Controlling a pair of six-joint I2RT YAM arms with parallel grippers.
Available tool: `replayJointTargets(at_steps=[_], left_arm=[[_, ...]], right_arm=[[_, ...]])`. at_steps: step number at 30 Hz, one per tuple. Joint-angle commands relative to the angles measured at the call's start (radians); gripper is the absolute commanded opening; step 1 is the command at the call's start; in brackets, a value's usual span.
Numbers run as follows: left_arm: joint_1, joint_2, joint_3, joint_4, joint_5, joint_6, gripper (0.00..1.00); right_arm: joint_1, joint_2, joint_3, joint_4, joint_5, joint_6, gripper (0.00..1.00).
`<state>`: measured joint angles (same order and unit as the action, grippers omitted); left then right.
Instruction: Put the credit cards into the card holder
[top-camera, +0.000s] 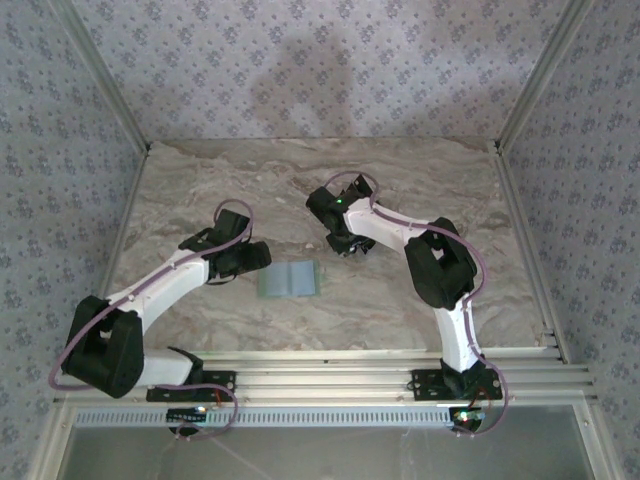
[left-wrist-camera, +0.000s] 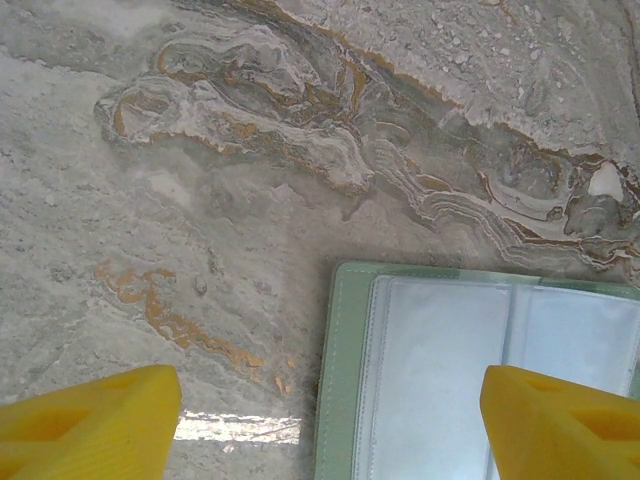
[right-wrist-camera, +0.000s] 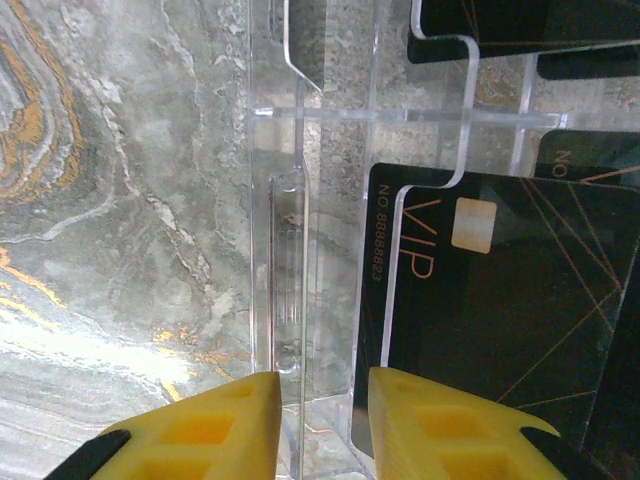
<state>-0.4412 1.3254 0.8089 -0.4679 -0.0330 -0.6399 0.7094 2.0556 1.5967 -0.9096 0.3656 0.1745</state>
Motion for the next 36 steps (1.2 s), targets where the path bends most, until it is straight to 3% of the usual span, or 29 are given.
replayJointTargets(at_steps=[1,27,33,36], left_arm=[[-0.009,0.008,0.022,0.013,0.013,-0.007,0.79],[-0.014,0.013,0.024,0.012,0.012,-0.006,0.79],[-0.014,0.014,0.024,0.008,0.014,-0.004,0.79],[-0.015,0.014,0.025,0.006,0.013,-0.002,0.79]], right_arm=[[-0.002,-0.015,0.035,-0.014,-0.008,-0.005,0.3],[-0.004,0.016,0.052,-0.031,-0.021,-0.029,0.18],[-0.005,0.023,0.052,-0.029,-0.029,-0.038,0.12],[-0.001,0.027,0.055,-0.031,-0.033,-0.047,0.01]])
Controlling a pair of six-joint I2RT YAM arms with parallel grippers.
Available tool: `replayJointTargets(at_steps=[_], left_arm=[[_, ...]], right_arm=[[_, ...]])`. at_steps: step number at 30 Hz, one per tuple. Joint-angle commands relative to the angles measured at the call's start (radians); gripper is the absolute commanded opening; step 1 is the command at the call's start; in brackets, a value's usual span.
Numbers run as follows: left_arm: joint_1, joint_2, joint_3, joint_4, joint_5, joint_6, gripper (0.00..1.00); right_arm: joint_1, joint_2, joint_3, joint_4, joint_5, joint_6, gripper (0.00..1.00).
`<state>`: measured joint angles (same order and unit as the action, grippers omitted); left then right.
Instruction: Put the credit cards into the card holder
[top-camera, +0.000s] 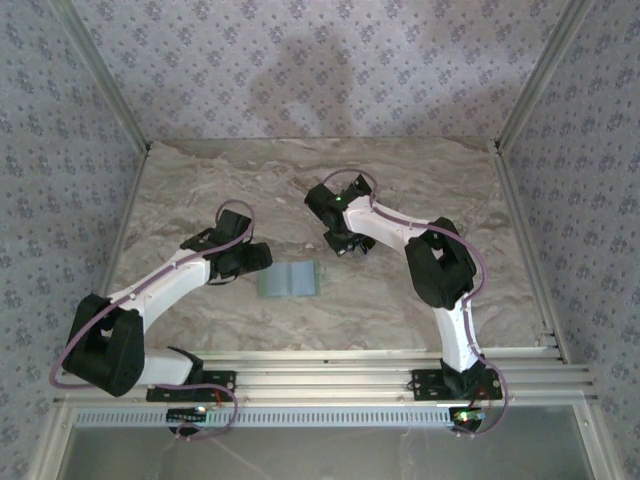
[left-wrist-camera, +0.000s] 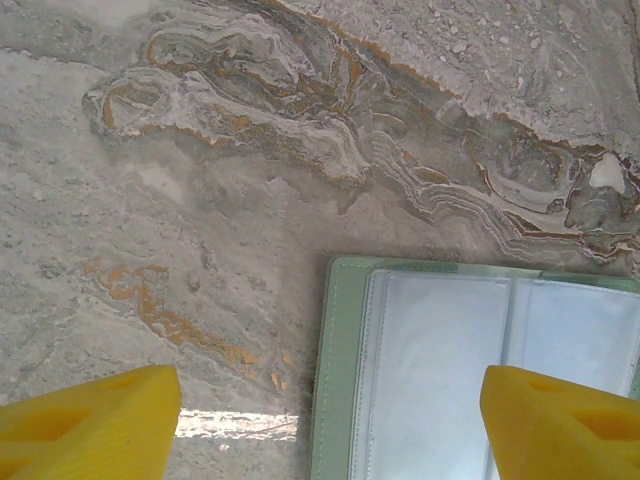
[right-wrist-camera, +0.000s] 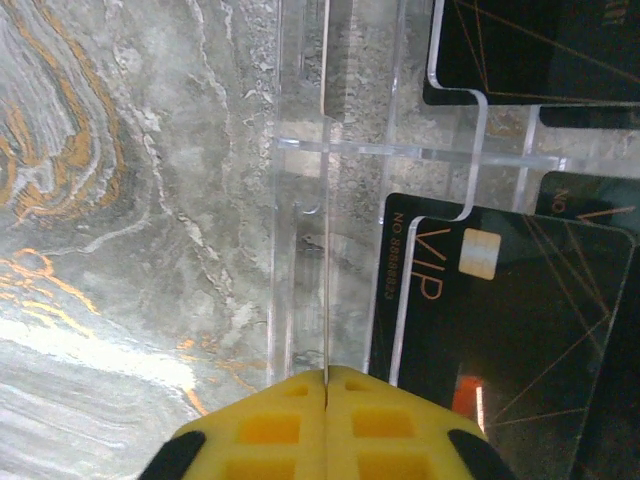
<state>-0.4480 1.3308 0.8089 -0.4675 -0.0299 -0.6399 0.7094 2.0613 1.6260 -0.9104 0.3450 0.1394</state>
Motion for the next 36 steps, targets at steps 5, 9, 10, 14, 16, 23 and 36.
replayJointTargets(at_steps=[5,9,10,14,16,23,36], left_arm=[[-0.009,0.01,0.028,0.001,0.01,0.005,0.79],[-0.008,0.013,0.032,-0.006,0.008,0.014,0.79],[-0.009,0.014,0.032,-0.008,0.007,0.019,0.79],[-0.008,0.02,0.041,-0.024,0.005,0.04,0.79],[-0.015,0.022,0.045,-0.033,0.004,0.053,0.79],[-0.105,0.053,0.058,-0.06,-0.044,0.073,0.79],[-0.228,0.157,0.089,-0.121,-0.257,0.088,0.79]], right_arm=[[0.004,0.002,0.033,-0.036,-0.005,-0.018,0.0],[0.006,-0.051,0.049,-0.047,-0.003,-0.015,0.0],[0.008,-0.067,0.053,-0.047,-0.005,-0.014,0.0],[0.014,-0.131,0.076,-0.058,-0.019,-0.005,0.0],[0.021,-0.161,0.088,-0.061,-0.028,0.002,0.0],[0.049,-0.283,0.052,-0.014,-0.158,0.081,0.0],[0.047,-0.463,-0.369,0.451,-0.575,0.412,0.0]])
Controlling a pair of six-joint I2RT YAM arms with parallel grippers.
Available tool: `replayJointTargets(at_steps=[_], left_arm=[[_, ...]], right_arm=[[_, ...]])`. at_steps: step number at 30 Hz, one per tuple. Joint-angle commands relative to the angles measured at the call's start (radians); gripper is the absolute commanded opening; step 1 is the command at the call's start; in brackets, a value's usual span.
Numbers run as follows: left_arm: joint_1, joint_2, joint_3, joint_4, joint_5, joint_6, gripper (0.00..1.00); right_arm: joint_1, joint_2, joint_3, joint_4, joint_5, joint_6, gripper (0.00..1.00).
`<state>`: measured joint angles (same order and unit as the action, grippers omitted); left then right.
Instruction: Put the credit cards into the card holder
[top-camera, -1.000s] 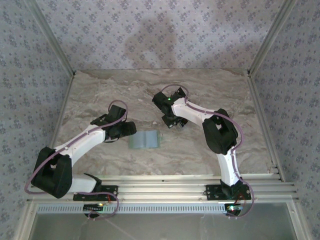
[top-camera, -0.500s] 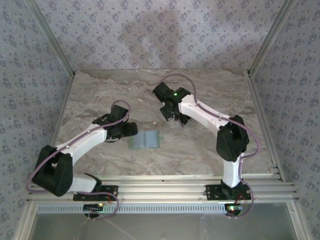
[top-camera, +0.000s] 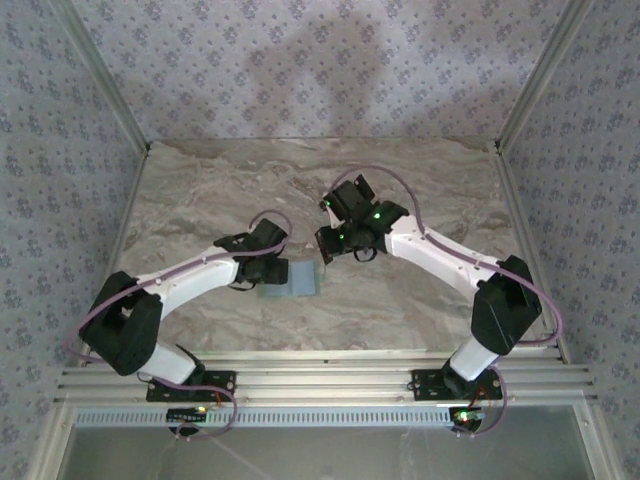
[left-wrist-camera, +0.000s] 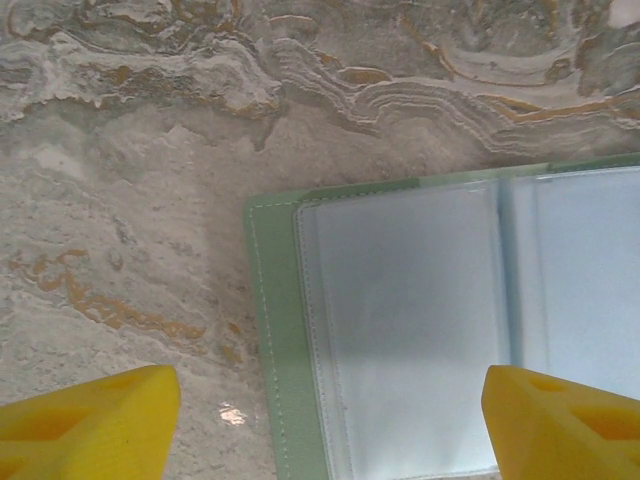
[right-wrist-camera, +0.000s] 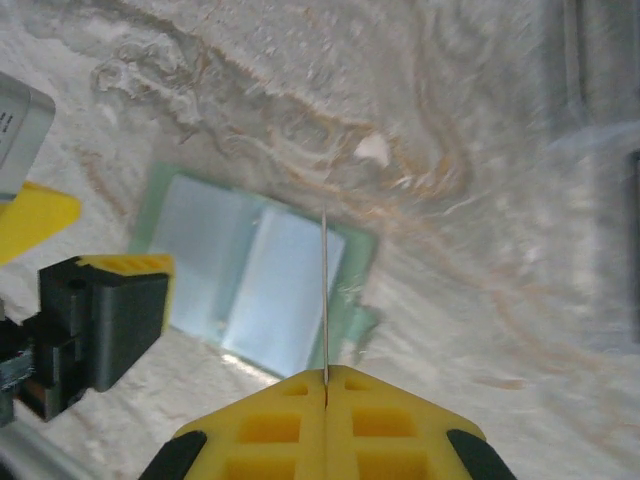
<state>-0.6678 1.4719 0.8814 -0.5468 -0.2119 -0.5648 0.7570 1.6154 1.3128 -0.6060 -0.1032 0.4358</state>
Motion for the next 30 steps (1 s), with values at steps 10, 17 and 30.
replayJointTargets(at_steps=[10,17,30], left_arm=[[-0.01,0.056,-0.004,-0.027,-0.106,0.002,0.8],[-0.012,0.071,-0.024,-0.053,-0.131,-0.01,0.8],[-0.012,0.116,-0.055,-0.12,-0.165,-0.063,0.79]], right_arm=[[0.027,0.071,-0.221,0.329,-0.166,0.231,0.0],[0.019,0.115,-0.272,0.346,-0.126,0.244,0.0],[0.002,0.137,-0.293,0.338,-0.113,0.25,0.0]])
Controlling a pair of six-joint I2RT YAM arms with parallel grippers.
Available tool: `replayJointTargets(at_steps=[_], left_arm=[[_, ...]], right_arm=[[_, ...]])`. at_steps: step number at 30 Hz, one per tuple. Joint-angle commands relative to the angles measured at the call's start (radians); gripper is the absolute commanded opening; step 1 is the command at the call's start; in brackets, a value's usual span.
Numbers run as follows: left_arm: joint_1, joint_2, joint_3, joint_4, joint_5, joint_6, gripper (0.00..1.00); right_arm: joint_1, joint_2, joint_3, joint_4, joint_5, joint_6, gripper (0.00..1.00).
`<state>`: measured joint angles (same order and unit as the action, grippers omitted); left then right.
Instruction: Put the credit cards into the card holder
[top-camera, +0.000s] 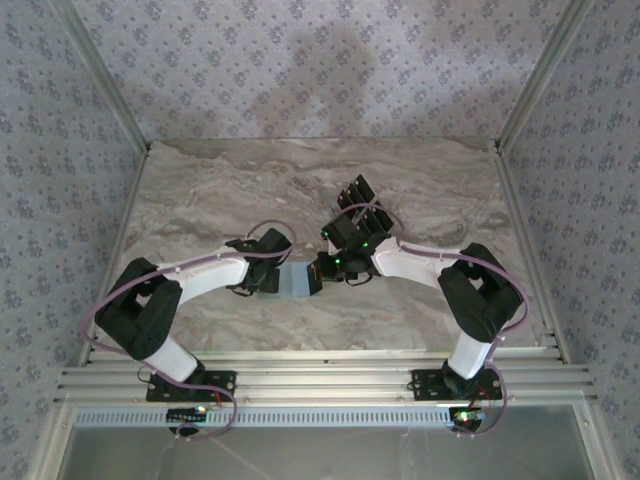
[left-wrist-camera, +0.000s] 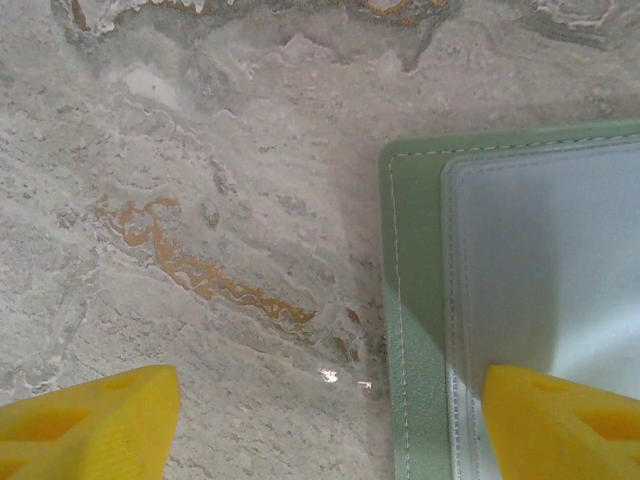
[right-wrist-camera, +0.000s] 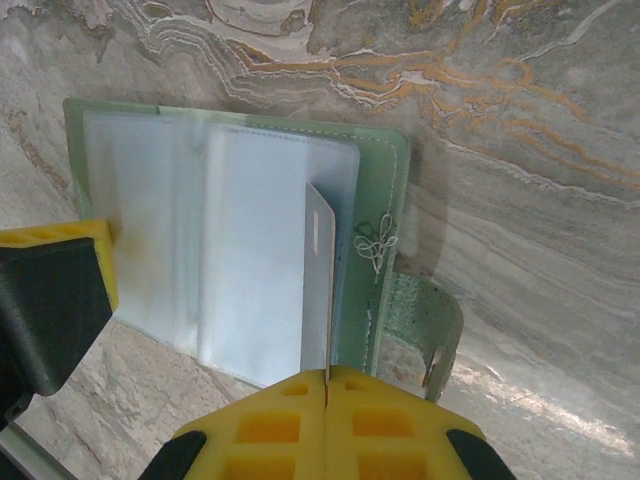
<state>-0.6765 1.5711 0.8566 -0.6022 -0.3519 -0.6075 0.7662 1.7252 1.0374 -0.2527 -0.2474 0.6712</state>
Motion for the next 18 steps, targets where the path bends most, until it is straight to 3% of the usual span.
replayJointTargets(at_steps=[1,18], left_arm=[[-0.003,0.018,-0.033,-0.064,-0.025,-0.025,0.79],[0.0,0.009,-0.038,-0.068,-0.022,-0.073,0.79]], right_arm=[[-0.007,0.027,-0.018,-0.016,0.031,0.014,0.0],[-0.017,-0.03,-0.005,0.091,-0.077,0.016,0.0]])
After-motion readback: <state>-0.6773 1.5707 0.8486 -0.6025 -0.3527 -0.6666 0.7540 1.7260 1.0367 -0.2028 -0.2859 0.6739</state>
